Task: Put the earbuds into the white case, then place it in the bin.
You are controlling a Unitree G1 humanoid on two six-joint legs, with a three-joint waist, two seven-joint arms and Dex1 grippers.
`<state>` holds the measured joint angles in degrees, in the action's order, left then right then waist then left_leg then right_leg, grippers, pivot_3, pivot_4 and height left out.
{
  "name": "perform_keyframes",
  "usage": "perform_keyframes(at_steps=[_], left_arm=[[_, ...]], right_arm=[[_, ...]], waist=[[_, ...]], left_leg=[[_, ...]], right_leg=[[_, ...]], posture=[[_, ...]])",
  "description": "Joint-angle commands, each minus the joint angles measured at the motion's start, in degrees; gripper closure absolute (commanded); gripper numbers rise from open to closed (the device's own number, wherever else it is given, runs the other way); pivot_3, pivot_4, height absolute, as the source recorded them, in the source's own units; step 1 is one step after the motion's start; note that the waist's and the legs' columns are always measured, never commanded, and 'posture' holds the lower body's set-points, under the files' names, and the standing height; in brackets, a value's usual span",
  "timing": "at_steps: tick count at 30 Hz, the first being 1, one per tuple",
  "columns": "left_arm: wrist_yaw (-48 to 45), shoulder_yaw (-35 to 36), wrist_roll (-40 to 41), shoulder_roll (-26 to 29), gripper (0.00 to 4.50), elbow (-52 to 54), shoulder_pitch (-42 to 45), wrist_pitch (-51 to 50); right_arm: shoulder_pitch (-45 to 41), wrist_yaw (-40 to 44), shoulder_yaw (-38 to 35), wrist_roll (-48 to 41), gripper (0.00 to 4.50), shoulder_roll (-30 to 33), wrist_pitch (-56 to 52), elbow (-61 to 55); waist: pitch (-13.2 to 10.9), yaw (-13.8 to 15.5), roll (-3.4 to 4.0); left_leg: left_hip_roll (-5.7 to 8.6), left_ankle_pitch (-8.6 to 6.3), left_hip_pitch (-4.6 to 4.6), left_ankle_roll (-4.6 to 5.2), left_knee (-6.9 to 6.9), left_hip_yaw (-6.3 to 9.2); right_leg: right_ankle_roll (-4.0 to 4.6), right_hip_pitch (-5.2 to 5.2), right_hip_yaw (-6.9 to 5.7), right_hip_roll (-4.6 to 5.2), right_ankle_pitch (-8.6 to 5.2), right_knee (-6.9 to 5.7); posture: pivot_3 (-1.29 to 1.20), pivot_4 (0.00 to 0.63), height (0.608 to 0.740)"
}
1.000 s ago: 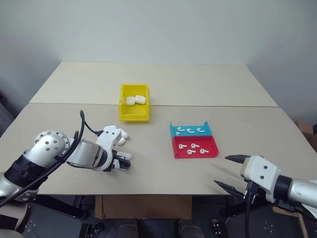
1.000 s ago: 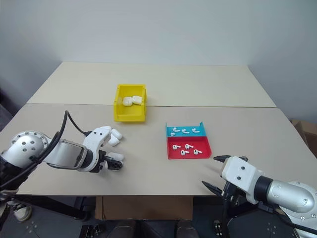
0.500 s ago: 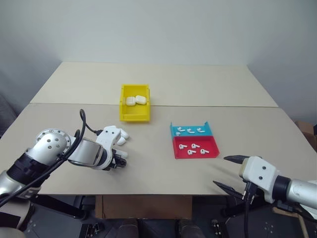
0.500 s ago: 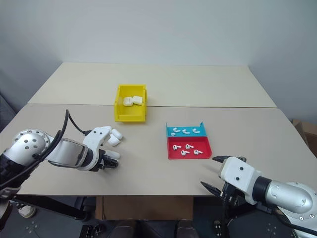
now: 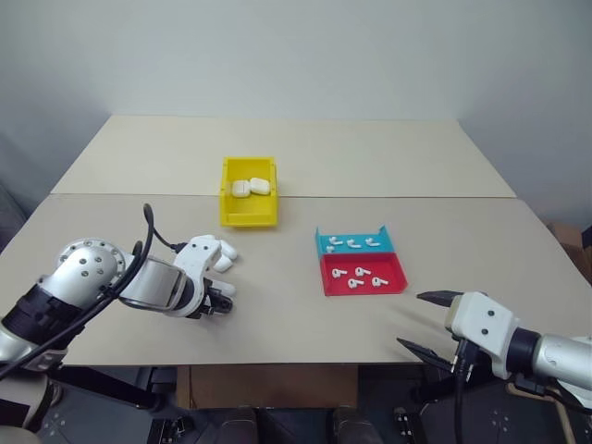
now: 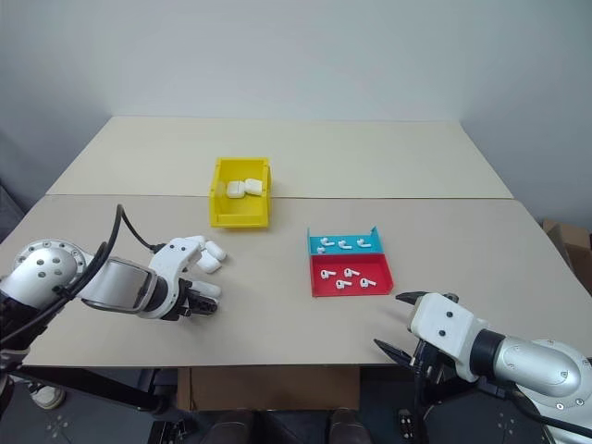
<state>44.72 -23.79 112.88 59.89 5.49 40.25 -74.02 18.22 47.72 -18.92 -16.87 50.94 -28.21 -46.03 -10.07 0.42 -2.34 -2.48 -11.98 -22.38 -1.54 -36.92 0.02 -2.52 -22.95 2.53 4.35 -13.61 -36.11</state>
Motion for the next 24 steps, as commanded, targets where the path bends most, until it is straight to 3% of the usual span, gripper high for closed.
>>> perform_keyframes(at_steps=[1, 7, 11, 15, 19, 24], left_arm=[[-1.22, 0.49, 0.12, 2.13, 1.75, -0.03, -0.28, -1.07], [-14.85, 6.75, -2.43, 11.06, 1.75, 1.65, 0.39, -5.75], [-33.40, 14.36, -13.92, 14.42, 1.75, 4.04, 1.05, -7.16], [-56.79, 24.01, -31.21, 15.80, 1.75, 9.84, -6.53, 5.74], [-72.75, 31.08, -46.87, 11.39, 1.75, 14.16, -18.28, 23.62], [-87.58, 36.35, -62.28, -3.11, 1.75, 16.00, -31.15, 49.33]], right_arm=[[-0.24, -0.43, -0.88, 0.13, 0.00, -0.25, 0.45, -0.93], [-0.15, -0.15, -1.55, -0.13, 0.00, -0.07, 0.51, -0.91], [-0.92, 0.20, -1.15, -0.05, 0.00, 0.23, 1.10, 0.15], [-2.95, 0.65, -0.57, -0.29, 0.00, 0.61, 1.27, 1.20], [-4.26, 1.46, -0.76, -0.44, 0.00, 1.04, 1.55, 2.05], [-5.73, 2.73, -1.95, -0.64, 0.00, 2.05, 1.66, 2.88]], waist=[[0.00, -0.02, 0.00], [-0.03, -0.30, -0.06], [-0.04, 0.09, -0.06], [-0.03, 0.23, -0.03], [-0.03, 0.10, 0.01], [-0.02, 0.18, 0.04]], left_leg=[[0.00, 0.00, -0.02, 0.00, 0.00, 0.00], [-0.02, 0.00, -0.18, 0.00, 0.02, 0.00], [0.01, 0.00, -0.28, 0.00, 0.02, -0.01], [0.02, 0.00, -0.33, -0.01, 0.02, -0.05], [-0.04, 0.00, -0.35, -0.01, 0.08, -0.09], [-0.04, 0.00, -0.45, 0.00, 0.09, -0.11]], right_leg=[[0.00, -0.02, 0.00, 0.00, 0.00, 0.00], [-0.02, -0.22, 0.00, -0.03, 0.02, -0.02], [0.00, -0.27, -0.04, 0.00, -0.07, 0.05], [0.18, -0.29, -0.07, 0.03, -0.23, 0.10], [0.22, -0.35, -0.06, 0.02, -0.23, 0.12], [0.39, -0.36, -0.06, 0.03, -0.12, 0.22]], posture=[[0.00, 0.150, 0.740], [0.00, 0.150, 0.740], [0.00, 0.150, 0.740], [0.00, 0.150, 0.740], [0.00, 0.150, 0.740], [0.00, 0.150, 0.740]])
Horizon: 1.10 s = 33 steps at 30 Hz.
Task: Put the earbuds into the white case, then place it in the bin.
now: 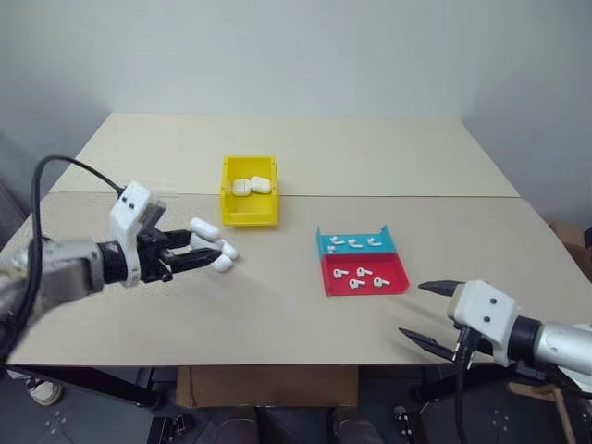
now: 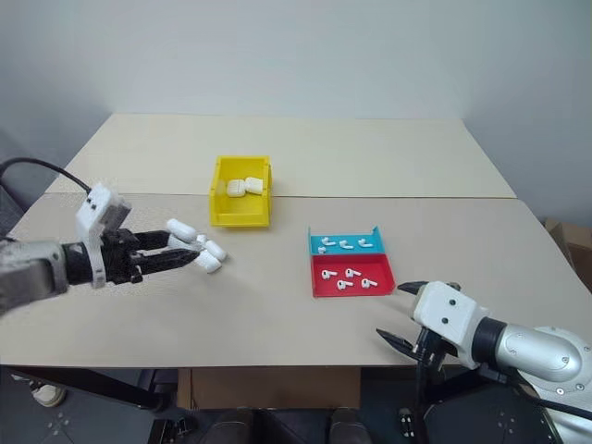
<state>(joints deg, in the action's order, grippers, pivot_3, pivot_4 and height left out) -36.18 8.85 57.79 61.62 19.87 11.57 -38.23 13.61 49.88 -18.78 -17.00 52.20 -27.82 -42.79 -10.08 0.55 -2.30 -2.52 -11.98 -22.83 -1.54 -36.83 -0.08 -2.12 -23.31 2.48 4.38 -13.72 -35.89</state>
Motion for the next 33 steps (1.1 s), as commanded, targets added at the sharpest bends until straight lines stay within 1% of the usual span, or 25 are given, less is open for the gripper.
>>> perform_keyframes(at_steps=[1, 3, 5, 7, 9, 10, 12, 13, 16, 19, 21, 23, 26, 28, 30, 32, 33], left_arm=[[-8.32, 3.58, -9.05, -6.61, 1.75, 1.18, -3.32, 15.85], [-12.28, 2.39, -12.58, -10.38, 1.75, -0.64, -3.51, 21.16], [-14.18, 1.76, -16.09, -16.71, 1.75, -3.14, -3.43, 29.10], [-17.01, 0.27, -19.40, -20.38, 1.75, -6.20, -2.29, 34.50], [-20.33, 0.17, -19.40, -24.81, 1.75, -8.67, -0.80, 38.93], [-22.60, 0.56, -18.38, -28.25, 1.75, -10.47, 0.04, 42.36], [-27.02, 0.68, -16.67, -31.57, 1.75, -13.36, 1.10, 43.90], [-30.68, 0.74, -15.77, -33.04, 1.75, -15.31, 1.70, 45.35], [-39.70, -0.83, -16.37, -33.73, 1.75, -19.44, 2.71, 47.52], [-46.82, -2.33, -15.41, -34.41, 1.75, -20.50, 3.38, 47.63], [-51.70, -3.42, -15.53, -34.71, 1.75, -21.87, 4.85, 48.22], [-52.69, -4.18, -16.53, -34.84, 1.75, -22.40, 6.39, 47.51], [-55.84, -4.92, -16.68, -35.63, 1.75, -24.19, 10.21, 49.92], [-56.31, -5.11, -16.52, -35.12, 1.75, -23.69, 11.97, 49.08], [-56.32, -5.71, -15.31, -34.79, 1.75, -22.76, 12.59, 48.62], [-56.31, -5.53, -14.60, -34.57, 1.75, -21.65, 12.06, 47.02], [-56.31, -5.41, -14.35, -34.52, 1.75, -21.30, 11.84, 46.46]], right_arm=[[-1.33, 0.83, -2.31, -0.60, 0.00, 0.99, 1.36, -0.26], [-1.86, 1.27, -2.63, -0.64, 0.00, 1.35, 1.58, 0.11], [-2.50, 1.67, -2.84, -0.58, 0.00, 1.73, 1.81, 0.33], [-3.60, 2.00, -2.64, -0.60, 0.00, 2.16, 1.94, 0.59], [-4.66, 2.77, -2.38, -0.61, 0.00, 2.76, 2.60, 0.99], [-5.36, 3.28, -2.23, -0.64, 0.00, 3.20, 2.90, 1.17], [-7.22, 4.32, -1.61, -0.96, 0.00, 4.24, 3.42, 1.53], [-8.42, 4.70, -1.11, -1.28, 0.00, 4.71, 3.30, 1.67], [-12.74, 5.59, 1.26, -2.44, 0.00, 6.25, 1.36, 2.03], [-18.03, 6.31, 4.98, -3.35, 0.00, 8.25, -1.01, 2.66], [-24.66, 7.02, 10.52, -2.23, 0.00, 10.41, -3.95, 4.68], [-30.07, 7.70, 14.98, -1.32, 0.00, 11.68, -6.40, 6.47], [-38.75, 9.95, 22.73, 0.87, 0.00, 13.07, -10.04, 9.02], [-45.89, 12.78, 29.09, 3.25, 0.00, 13.04, -12.95, 12.11], [-53.25, 16.28, 35.47, 6.80, 0.00, 11.68, -13.41, 17.92], [-58.14, 19.22, 40.41, 9.96, 0.39, 10.39, -12.53, 22.65], [-59.30, 20.04, 41.65, 10.83, 0.62, 10.00, -12.26, 23.82]], waist=[[0.00, 0.08, -0.05], [-0.01, 0.13, -0.09], [0.03, 0.31, -0.01], [0.06, 0.32, 0.03], [0.06, 0.14, 0.02], [0.07, 0.13, 0.03], [0.08, 0.11, 0.00], [0.10, -0.04, 0.04], [0.11, -0.54, 0.06], [0.11, -0.81, 0.06], [0.10, -1.00, 0.06], [0.10, -1.20, 0.06], [0.10, -1.24, 0.07], [0.10, -1.31, 0.09], [0.10, -1.70, 0.09], [0.09, -1.86, 0.12], [0.09, -1.78, 0.12]], left_leg=[[0.00, 0.00, -0.02, 0.00, -0.01, -0.02], [-0.01, 0.00, -0.06, 0.01, -0.05, 0.00], [0.00, 0.01, -0.05, 0.02, -0.10, 0.03], [0.03, 0.00, -0.03, 0.02, -0.13, 0.00], [-0.01, 0.01, -0.05, 0.03, -0.19, 0.02], [-0.01, 0.02, -0.04, 0.04, -0.21, 0.01], [-0.01, 0.03, -0.05, 0.06, -0.27, 0.03], [-0.03, 0.03, -0.05, 0.06, -0.28, 0.04], [-0.05, 0.03, -0.03, 0.08, -0.28, 0.04], [-0.08, 0.02, -0.02, 0.08, -0.27, 0.06], [-0.07, 0.02, -0.03, 0.09, -0.29, 0.06], [-0.08, 0.03, -0.06, 0.09, -0.35, 0.07], [-0.08, 0.03, -0.07, 0.10, -0.34, 0.12], [-0.08, 0.02, -0.10, 0.12, -0.36, 0.11], [-0.09, -0.02, -0.13, 0.18, -0.36, 0.11], [-0.09, -0.06, -0.14, 0.24, -0.36, 0.09], [-0.11, -0.08, -0.12, 0.28, -0.35, 0.08]], right_leg=[[0.04, 0.00, 0.01, 0.01, 0.02, -0.02], [0.06, 0.00, 0.00, -0.01, 0.06, -0.01], [-0.06, 0.04, -0.01, -0.01, 0.02, 0.00], [-0.11, 0.08, 0.01, 0.02, 0.03, 0.00], [-0.17, 0.08, 0.00, -0.04, 0.06, 0.00], [-0.19, 0.09, 0.01, -0.03, 0.07, -0.02], [-0.39, 0.11, 0.00, -0.05, 0.21, -0.02], [-0.48, 0.12, 0.00, -0.07, 0.26, -0.02], [-0.54, 0.11, 0.02, -0.12, 0.29, -0.05], [-0.54, 0.10, 0.01, -0.14, 0.29, -0.07], [-0.53, 0.10, 0.01, -0.13, 0.29, -0.08], [-0.47, 0.08, 0.00, -0.13, 0.26, -0.08], [-0.49, 0.08, -0.04, -0.14, 0.27, -0.08], [-0.49, 0.04, -0.03, -0.14, 0.32, -0.09], [-0.30, -0.01, -0.02, -0.13, 0.44, -0.09], [-0.30, -0.04, 0.00, -0.14, 0.44, -0.11], [-0.30, -0.05, 0.00, -0.16, 0.44, -0.12]], posture=[[0.00, 0.150, 0.740], [0.00, 0.150, 0.740], [0.00, 0.150, 0.740], [0.00, 0.150, 0.740], [0.00, 0.150, 0.740], [0.00, 0.150, 0.740], [0.00, 0.150, 0.740], [0.00, 0.150, 0.740], [0.00, 0.150, 0.740], [0.00, 0.150, 0.740], [0.00, 0.150, 0.740], [0.00, 0.150, 0.740], [0.00, 0.150, 0.740], [0.00, 0.150, 0.740], [0.00, 0.150, 0.740], [0.00, 0.150, 0.740], [0.00, 0.150, 0.740]])
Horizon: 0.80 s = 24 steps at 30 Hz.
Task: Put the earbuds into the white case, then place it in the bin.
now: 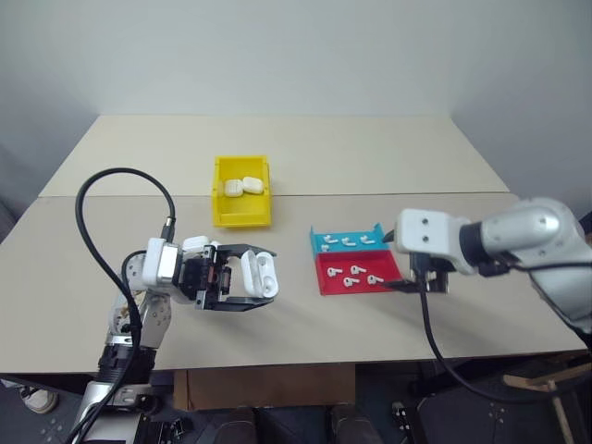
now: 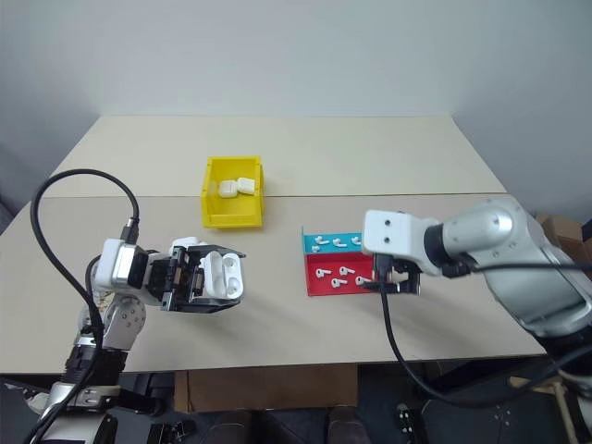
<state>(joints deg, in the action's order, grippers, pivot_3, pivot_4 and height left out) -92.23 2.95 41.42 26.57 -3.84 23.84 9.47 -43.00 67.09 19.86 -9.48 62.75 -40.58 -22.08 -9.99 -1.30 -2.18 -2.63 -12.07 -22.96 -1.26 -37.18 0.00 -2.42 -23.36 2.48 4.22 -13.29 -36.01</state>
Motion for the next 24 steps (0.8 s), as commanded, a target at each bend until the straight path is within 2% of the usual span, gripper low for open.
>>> perform_keyframes(at_steps=[1, 3, 7, 24], left_arm=[[-0.07, 0.53, 1.74, 0.76, 1.75, 3.14, -0.88, -1.83], [0.01, 0.43, 1.22, 1.14, 1.75, 4.71, -1.77, -2.22], [1.57, 0.18, 0.09, 2.40, 1.75, 7.66, -3.39, -3.96], [5.57, 0.50, -1.13, 4.87, 1.75, 12.77, -6.74, -7.42]], right_arm=[[-4.10, 3.81, 4.77, 4.64, 0.94, -1.46, 1.25, 4.89], [-6.35, 5.09, 7.47, 6.90, 1.56, -3.52, 1.91, 8.15], [-7.95, 7.32, 10.43, 10.29, 1.56, -6.11, 4.31, 13.52], [-8.93, 10.82, 13.04, 18.50, 1.56, -15.18, 10.87, 26.65]], waist=[[0.00, 0.13, 0.00], [0.01, 0.20, 0.01], [0.01, 0.32, 0.02], [0.00, 0.41, 0.05]], left_leg=[[-0.03, -0.02, -0.03, 0.03, 0.01, 0.02], [-0.05, -0.06, -0.14, 0.09, 0.00, 0.02], [-0.05, -0.05, -0.60, 0.10, -0.08, 0.01], [-0.13, -0.05, -0.45, 0.09, -0.26, 0.01]], right_leg=[[0.01, -0.04, -0.03, -0.02, -0.02, -0.01], [0.03, -0.18, -0.03, -0.06, -0.04, -0.07], [0.06, -0.73, 0.01, -0.07, -0.01, -0.26], [0.14, -0.77, 0.06, -0.22, -0.03, -0.74]], posture=[[0.00, 0.150, 0.740], [0.00, 0.150, 0.740], [0.00, 0.150, 0.740], [0.00, 0.150, 0.740]])
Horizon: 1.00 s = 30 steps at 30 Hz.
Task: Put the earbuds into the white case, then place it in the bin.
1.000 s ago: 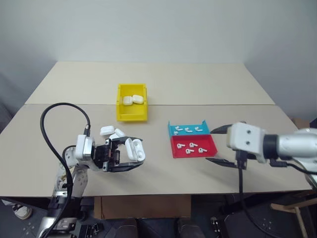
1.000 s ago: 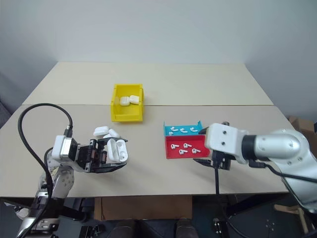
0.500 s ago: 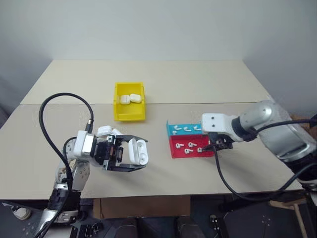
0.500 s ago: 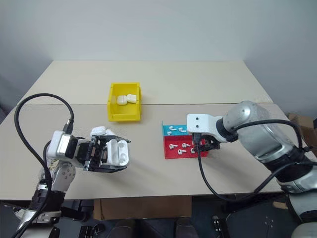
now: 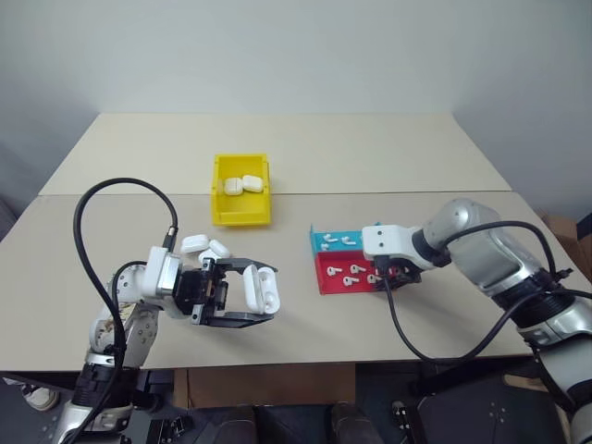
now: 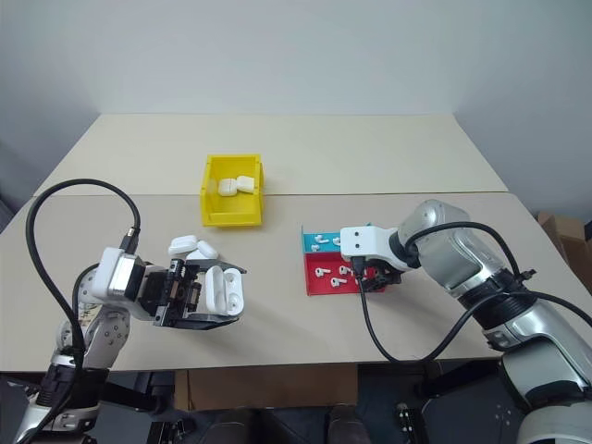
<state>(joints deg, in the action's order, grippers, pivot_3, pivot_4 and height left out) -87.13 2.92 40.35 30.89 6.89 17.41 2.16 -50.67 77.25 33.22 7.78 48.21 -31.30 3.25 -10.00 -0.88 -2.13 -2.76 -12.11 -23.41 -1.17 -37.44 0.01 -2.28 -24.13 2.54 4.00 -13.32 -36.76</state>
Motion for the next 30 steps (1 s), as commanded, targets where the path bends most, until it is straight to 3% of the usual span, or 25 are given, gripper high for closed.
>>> perform_keyframes(at_steps=[1, 4, 30], left_arm=[[0.44, 0.52, -0.16, 0.59, 1.75, 1.99, -0.42, 0.12], [0.60, 0.54, -0.44, 1.00, 1.75, 2.20, -0.87, 0.15], [1.99, -0.76, -3.22, 0.38, 1.75, 1.77, -0.46, 0.87]], right_arm=[[-1.31, 0.80, -0.34, 1.60, 1.74, -1.05, 1.82, 1.92], [-1.52, 0.86, -0.51, 2.54, 2.43, -2.10, 2.65, 3.36], [-1.93, 2.26, -1.63, 5.54, 2.43, -4.69, 8.09, 10.29]], waist=[[0.00, -0.01, 0.00], [0.00, -0.03, 0.00], [0.00, -0.02, 0.02]], left_leg=[[-0.02, 0.00, 0.04, 0.00, 0.00, 0.00], [-0.05, 0.00, 0.05, 0.00, -0.01, 0.00], [-0.06, 0.00, 0.06, 0.00, -0.01, 0.00]], right_leg=[[0.01, 0.02, 0.01, -0.03, 0.00, -0.02], [0.03, 0.01, 0.03, -0.07, -0.01, -0.04], [0.05, 0.02, 0.04, -0.10, -0.01, -0.05]], posture=[[0.00, 0.150, 0.740], [0.00, 0.150, 0.740], [0.00, 0.150, 0.740]])
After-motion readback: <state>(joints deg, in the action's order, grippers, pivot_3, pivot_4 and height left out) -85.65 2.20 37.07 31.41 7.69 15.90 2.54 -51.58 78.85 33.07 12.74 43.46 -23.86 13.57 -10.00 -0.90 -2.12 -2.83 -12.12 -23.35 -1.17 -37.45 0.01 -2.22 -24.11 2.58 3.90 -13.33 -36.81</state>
